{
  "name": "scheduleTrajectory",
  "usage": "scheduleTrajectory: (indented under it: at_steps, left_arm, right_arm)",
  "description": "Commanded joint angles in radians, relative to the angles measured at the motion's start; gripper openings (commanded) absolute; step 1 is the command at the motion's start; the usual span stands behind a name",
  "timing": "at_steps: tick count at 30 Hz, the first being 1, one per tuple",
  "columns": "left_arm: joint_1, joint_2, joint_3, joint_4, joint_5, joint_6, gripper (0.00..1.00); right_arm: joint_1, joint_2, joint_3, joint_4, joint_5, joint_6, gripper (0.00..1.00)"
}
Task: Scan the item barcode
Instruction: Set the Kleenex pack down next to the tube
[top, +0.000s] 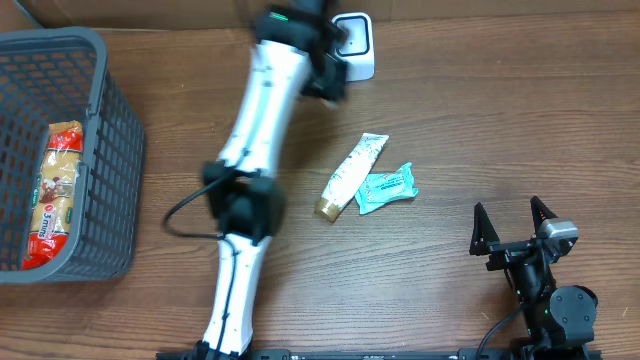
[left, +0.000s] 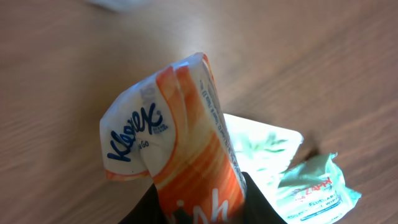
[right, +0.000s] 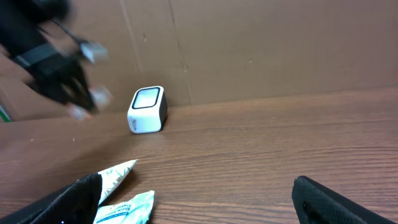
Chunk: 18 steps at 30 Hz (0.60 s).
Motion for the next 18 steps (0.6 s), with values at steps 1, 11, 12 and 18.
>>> scheduleTrajectory:
  at_steps: [1, 11, 12, 18]
  left_arm:
    - [-0.102, 0.022, 0.007, -0.006, -0.005, 0.047, 0.18]
    - [-0.24, 0.02, 0.008, -0.107, -0.019, 0.075, 0.18]
    - [-0.245, 0.02, 0.008, -0.116, -0.019, 0.075, 0.18]
    - [-0.26, 0.038, 0.001, -0.143, -0.015, 0.097, 0.21]
  right_arm:
    - [-0.006, -0.007, -0.011, 0.003, 0.002, 0.0, 1.0]
    - [-0.006, -0.007, -0.011, 0.003, 0.002, 0.0, 1.0]
    - [-0.006, -0.007, -0.011, 0.003, 0.002, 0.0, 1.0]
    - [-0.006, -0.007, -0.011, 0.003, 0.002, 0.0, 1.0]
